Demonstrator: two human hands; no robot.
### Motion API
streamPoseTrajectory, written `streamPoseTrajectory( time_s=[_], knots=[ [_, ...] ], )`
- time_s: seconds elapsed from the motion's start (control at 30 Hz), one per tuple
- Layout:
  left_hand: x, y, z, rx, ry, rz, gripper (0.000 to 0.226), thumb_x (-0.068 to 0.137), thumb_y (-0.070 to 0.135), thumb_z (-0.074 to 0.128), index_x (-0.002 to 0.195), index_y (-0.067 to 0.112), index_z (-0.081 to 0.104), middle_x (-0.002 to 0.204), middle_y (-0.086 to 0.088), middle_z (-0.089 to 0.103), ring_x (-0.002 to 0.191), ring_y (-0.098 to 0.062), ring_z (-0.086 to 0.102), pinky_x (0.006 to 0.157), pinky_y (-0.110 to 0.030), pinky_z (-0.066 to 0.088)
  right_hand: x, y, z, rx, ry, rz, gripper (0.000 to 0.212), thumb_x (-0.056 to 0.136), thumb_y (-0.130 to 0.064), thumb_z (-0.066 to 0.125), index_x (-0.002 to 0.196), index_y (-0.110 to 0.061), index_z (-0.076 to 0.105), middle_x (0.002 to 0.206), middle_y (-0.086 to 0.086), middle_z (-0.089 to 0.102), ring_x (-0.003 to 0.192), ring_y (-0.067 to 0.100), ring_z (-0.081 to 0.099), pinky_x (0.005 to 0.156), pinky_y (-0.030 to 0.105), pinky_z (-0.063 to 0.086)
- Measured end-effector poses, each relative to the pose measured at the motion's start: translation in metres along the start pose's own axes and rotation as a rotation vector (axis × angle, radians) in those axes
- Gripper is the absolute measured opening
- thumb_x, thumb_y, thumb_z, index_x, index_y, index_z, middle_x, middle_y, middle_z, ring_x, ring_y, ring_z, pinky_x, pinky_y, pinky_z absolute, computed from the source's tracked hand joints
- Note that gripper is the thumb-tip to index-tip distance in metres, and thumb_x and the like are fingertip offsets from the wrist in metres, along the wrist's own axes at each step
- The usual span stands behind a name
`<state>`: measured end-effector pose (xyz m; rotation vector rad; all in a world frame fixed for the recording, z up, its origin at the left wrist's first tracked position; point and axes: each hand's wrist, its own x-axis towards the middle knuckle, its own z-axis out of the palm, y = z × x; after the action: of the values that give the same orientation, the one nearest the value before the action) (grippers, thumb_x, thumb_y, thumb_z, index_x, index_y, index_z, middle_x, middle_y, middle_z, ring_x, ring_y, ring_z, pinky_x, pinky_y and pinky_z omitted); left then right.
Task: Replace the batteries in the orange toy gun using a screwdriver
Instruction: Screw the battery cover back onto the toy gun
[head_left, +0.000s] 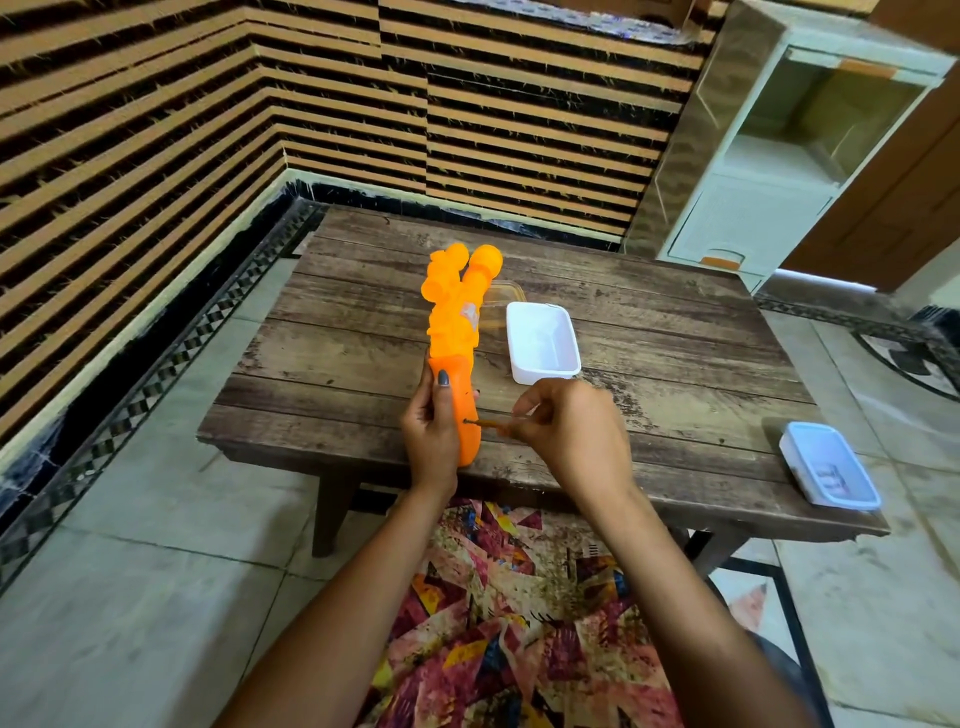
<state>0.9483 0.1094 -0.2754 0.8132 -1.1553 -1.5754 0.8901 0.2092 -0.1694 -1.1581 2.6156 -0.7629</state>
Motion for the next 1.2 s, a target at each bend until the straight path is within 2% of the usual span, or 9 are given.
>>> streamPoseTrajectory(
  time_s=[0.17, 0.3, 0.37, 0.57, 0.7, 0.77, 0.9, 1.1, 1.2],
  knots=[
    [-0.0002, -0.0003, 0.0002, -0.002, -0.009, -0.006, 0.033, 0.097, 0.020, 0.043, 0.126, 0.009, 0.054, 0.085, -0.008, 0.068, 0.073, -0.011, 0.066, 0.067, -0.026, 0.053, -0.0011, -0.0023, -0.0004, -0.048, -0.019, -0.033, 0.014, 0.083, -0.036, 0.065, 0.082, -0.022, 0.066, 0.074, 0.005, 0.069, 0.072, 0.025, 0.063, 0.062, 0.031, 0.046],
    [0.0007, -0.0003, -0.0020, -0.012, -0.009, -0.008, 0.026, 0.096, 0.020, 0.044, 0.119, 0.020, 0.056, 0.075, 0.006, 0.070, 0.071, -0.009, 0.066, 0.066, -0.028, 0.054, -0.0014, -0.0027, -0.0039, 0.008, -0.155, -0.065, 0.040, 0.064, -0.026, 0.083, 0.097, -0.020, 0.061, 0.080, -0.001, 0.059, 0.076, 0.018, 0.056, 0.065, 0.029, 0.043],
    [-0.0003, 0.0002, -0.0010, 0.003, -0.008, -0.011, 0.028, 0.096, 0.021, 0.044, 0.121, 0.018, 0.056, 0.079, 0.001, 0.070, 0.071, -0.009, 0.066, 0.065, -0.026, 0.054, 0.0002, -0.0002, -0.0043, 0.042, -0.098, -0.058, 0.034, 0.066, -0.019, 0.082, 0.093, -0.019, 0.061, 0.074, -0.003, 0.060, 0.073, 0.019, 0.058, 0.064, 0.030, 0.045],
    [-0.0013, -0.0002, -0.0013, 0.029, -0.004, -0.012, 0.035, 0.096, 0.022, 0.043, 0.127, 0.007, 0.054, 0.088, -0.013, 0.067, 0.078, -0.021, 0.063, 0.068, -0.032, 0.052, 0.0013, -0.0006, 0.0025, -0.097, 0.013, -0.015, 0.027, 0.085, -0.039, 0.063, 0.104, -0.019, 0.061, 0.085, 0.009, 0.070, 0.083, 0.029, 0.065, 0.072, 0.035, 0.050],
    [-0.0009, 0.0004, -0.0018, 0.027, 0.012, -0.026, 0.033, 0.096, 0.022, 0.044, 0.126, 0.012, 0.053, 0.089, -0.011, 0.067, 0.078, -0.020, 0.065, 0.069, -0.031, 0.053, 0.0003, -0.0028, -0.0013, -0.015, -0.156, -0.017, 0.046, 0.065, -0.031, 0.082, 0.102, -0.022, 0.056, 0.084, 0.000, 0.061, 0.083, 0.021, 0.060, 0.072, 0.034, 0.049],
    [-0.0014, 0.0006, -0.0011, 0.029, 0.005, -0.022, 0.034, 0.096, 0.020, 0.043, 0.128, 0.012, 0.051, 0.093, -0.017, 0.066, 0.081, -0.024, 0.063, 0.071, -0.033, 0.052, -0.0011, -0.0017, -0.0021, -0.026, -0.110, -0.024, 0.035, 0.067, -0.023, 0.082, 0.094, -0.024, 0.060, 0.080, -0.001, 0.062, 0.082, 0.021, 0.061, 0.069, 0.032, 0.049],
    [-0.0003, 0.0011, -0.0011, 0.039, 0.021, -0.038, 0.036, 0.097, 0.021, 0.043, 0.129, 0.008, 0.052, 0.098, -0.024, 0.066, 0.084, -0.029, 0.061, 0.075, -0.039, 0.051, -0.0027, -0.0031, -0.0013, -0.004, 0.007, 0.001, 0.013, 0.077, -0.034, 0.071, 0.084, -0.025, 0.064, 0.074, 0.001, 0.069, 0.074, 0.022, 0.063, 0.065, 0.031, 0.049],
    [-0.0004, 0.0007, -0.0031, 0.040, 0.020, -0.037, 0.047, 0.092, 0.035, 0.048, 0.127, 0.005, 0.053, 0.089, -0.022, 0.064, 0.078, -0.030, 0.058, 0.072, -0.042, 0.050, -0.0008, -0.0056, -0.0020, -0.003, -0.171, -0.031, 0.037, 0.070, -0.031, 0.079, 0.099, -0.022, 0.058, 0.087, 0.001, 0.063, 0.082, 0.021, 0.059, 0.071, 0.034, 0.050],
    [-0.0010, 0.0017, -0.0030, 0.046, 0.001, -0.044, 0.043, 0.095, 0.030, 0.047, 0.130, 0.005, 0.051, 0.092, -0.022, 0.067, 0.079, -0.022, 0.065, 0.071, -0.037, 0.053, -0.0015, -0.0035, -0.0023, -0.002, -0.074, -0.045, 0.030, 0.068, -0.023, 0.080, 0.090, -0.024, 0.060, 0.079, -0.002, 0.063, 0.077, 0.020, 0.060, 0.067, 0.032, 0.048]
  ],
)
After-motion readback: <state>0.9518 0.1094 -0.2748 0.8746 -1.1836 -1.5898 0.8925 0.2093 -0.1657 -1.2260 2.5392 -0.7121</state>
